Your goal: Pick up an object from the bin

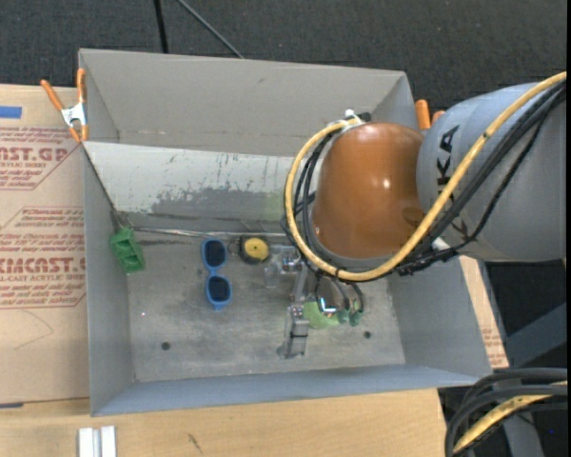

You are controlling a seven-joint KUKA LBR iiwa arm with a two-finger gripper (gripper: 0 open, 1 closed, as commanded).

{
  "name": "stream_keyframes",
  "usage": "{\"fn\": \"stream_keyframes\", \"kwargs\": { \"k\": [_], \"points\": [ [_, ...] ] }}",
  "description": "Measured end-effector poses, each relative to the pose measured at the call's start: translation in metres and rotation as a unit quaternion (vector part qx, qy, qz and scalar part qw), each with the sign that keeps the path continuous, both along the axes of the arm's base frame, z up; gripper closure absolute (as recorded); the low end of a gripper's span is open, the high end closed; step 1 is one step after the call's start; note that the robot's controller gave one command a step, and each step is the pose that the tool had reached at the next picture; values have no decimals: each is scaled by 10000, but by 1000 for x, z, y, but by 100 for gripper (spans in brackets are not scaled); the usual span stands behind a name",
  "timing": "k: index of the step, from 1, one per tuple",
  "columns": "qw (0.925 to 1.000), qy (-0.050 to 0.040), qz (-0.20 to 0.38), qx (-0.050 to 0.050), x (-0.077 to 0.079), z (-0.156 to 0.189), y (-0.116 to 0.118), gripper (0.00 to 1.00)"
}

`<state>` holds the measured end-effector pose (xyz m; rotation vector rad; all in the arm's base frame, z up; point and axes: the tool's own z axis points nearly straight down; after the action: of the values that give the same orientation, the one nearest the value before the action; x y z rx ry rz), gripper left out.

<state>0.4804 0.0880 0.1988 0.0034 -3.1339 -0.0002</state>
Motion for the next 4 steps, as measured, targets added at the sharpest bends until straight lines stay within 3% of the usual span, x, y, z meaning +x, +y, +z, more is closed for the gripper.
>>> {"fn": "stream_keyframes", "kwargs": {
  "k": [1,2,3,4],
  "points": [
    [9973,-26,-727,4,56,-81,59,0],
    [9936,-50,1126,6,90,-125,39,0],
    [9957,-55,924,14,105,-129,49,0],
    [9957,-76,919,15,106,-127,49,100]
  ]
}}
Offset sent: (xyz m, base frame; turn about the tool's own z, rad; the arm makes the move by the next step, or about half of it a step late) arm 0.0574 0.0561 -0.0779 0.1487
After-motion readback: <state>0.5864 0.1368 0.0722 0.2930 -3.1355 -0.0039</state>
